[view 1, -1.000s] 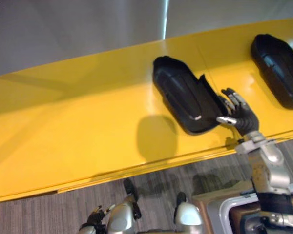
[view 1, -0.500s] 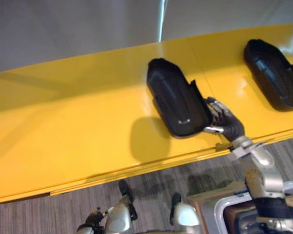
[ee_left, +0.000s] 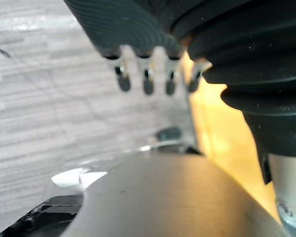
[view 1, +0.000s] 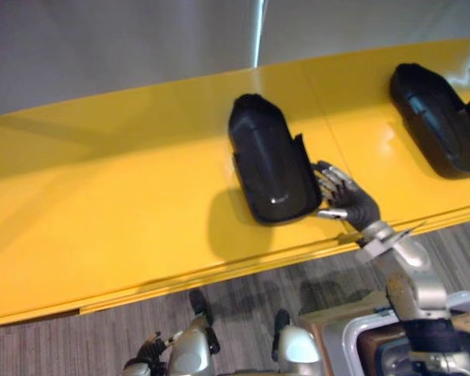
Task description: Walk over and take plastic housings, then place them on the shelf
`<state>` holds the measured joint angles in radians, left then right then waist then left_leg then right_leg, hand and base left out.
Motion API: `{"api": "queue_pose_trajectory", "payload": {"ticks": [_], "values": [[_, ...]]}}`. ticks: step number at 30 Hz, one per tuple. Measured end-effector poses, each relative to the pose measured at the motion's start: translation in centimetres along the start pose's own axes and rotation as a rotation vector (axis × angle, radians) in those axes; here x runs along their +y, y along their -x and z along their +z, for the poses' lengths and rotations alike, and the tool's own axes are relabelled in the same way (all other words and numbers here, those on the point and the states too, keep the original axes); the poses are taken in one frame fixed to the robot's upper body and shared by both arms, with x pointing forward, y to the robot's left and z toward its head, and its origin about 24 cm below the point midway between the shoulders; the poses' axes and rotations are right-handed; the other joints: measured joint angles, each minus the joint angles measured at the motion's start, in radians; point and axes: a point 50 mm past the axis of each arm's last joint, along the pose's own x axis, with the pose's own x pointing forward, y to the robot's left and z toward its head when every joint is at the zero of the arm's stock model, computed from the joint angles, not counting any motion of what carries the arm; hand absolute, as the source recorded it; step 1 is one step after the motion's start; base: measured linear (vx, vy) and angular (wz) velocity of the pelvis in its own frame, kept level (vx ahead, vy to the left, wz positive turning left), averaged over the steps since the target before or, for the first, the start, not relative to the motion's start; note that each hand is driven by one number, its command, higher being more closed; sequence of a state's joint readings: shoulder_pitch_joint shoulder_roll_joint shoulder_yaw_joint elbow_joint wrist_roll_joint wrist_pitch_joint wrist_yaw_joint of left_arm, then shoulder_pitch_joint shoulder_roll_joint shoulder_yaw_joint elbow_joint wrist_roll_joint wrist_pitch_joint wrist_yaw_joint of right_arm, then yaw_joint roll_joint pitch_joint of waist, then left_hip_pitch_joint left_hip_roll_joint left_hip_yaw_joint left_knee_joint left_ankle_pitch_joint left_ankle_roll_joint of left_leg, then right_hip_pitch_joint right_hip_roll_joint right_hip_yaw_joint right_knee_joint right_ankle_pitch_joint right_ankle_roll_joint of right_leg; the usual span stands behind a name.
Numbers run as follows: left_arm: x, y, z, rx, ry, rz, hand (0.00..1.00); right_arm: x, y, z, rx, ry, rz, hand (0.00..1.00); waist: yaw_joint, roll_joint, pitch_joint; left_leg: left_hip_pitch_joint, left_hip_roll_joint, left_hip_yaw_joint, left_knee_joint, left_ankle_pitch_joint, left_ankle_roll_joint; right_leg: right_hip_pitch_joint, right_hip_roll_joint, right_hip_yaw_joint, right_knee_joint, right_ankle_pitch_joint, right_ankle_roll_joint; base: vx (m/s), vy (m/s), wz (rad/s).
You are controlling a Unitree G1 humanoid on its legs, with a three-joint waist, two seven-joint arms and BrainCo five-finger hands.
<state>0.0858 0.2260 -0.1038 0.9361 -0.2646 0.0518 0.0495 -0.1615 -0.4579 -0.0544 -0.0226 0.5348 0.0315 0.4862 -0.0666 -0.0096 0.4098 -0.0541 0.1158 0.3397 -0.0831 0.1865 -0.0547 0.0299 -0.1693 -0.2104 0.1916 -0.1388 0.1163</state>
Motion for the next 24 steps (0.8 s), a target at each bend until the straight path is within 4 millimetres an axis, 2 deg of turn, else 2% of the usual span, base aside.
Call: {"api": "queue_pose_trajectory", "payload": {"ticks": [7,9,12,15,18,19,24], "values": [[-0.1,-0.1,0.1,-0.007,-0.006,0.009,0.0,1.1,-0.2,0.2,-0.14,0.144,-0.241,0.0,0.005,0.001,0.0,-0.011,-0.001,0.0,0.0,0.0,0.0,-0.014,-0.002,0.001,0.001,0.0,-0.001,0.0,0.0,0.0],[-0.1,-0.1,0.1,-0.009,-0.004,0.011,0.0,1.8,-0.2,2.1,-0.258,0.171,-0.251,0.0,0.005,0.001,0.0,-0.018,-0.003,0.001,0.0,0.001,0.0,-0.022,-0.003,0.006,0.001,0.001,0.001,0.0,0.0,0.0],[-0.1,-0.1,0.2,-0.019,-0.002,0.012,0.0,3.2,-0.1,4.8,-0.384,0.21,-0.143,0.0,0.005,0.001,0.0,-0.015,-0.002,0.003,0.0,0.001,0.0,-0.017,-0.001,0.008,0.002,0.003,0.002,0.04,-0.002,-0.02],[0.0,-0.1,0.3,-0.022,0.004,0.013,0.0,4.7,-0.1,6.0,-0.417,0.21,0.032,0.0,0.005,0.001,0.0,-0.012,-0.002,0.004,0.001,0.001,0.0,-0.013,-0.001,0.009,-0.001,0.003,0.002,0.0,0.0,0.0],[0.0,-0.1,0.3,-0.024,0.009,0.013,0.0,5.5,-0.2,6.2,-0.39,0.216,0.133,0.0,0.005,0.001,0.0,-0.011,-0.002,0.005,0.001,0.001,0.0,-0.012,-0.001,0.01,-0.003,0.004,0.003,0.0,0.0,0.0],[0.0,-0.1,0.3,-0.023,0.009,0.012,0.0,5.8,-0.3,6.2,-0.368,0.224,0.174,1.0,0.005,0.001,0.0,-0.011,-0.002,0.006,0.0,0.001,0.0,-0.012,-0.001,0.012,-0.004,0.005,0.003,0.0,0.0,0.0],[0.0,-0.1,0.0,-0.009,0.009,0.012,0.0,6.4,-0.1,6.9,-0.352,0.268,0.248,1.0,0.003,0.001,0.0,-0.008,-0.001,0.014,0.0,0.0,-0.001,-0.015,-0.001,0.02,-0.011,0.006,0.003,0.0,0.0,-0.05]]}}
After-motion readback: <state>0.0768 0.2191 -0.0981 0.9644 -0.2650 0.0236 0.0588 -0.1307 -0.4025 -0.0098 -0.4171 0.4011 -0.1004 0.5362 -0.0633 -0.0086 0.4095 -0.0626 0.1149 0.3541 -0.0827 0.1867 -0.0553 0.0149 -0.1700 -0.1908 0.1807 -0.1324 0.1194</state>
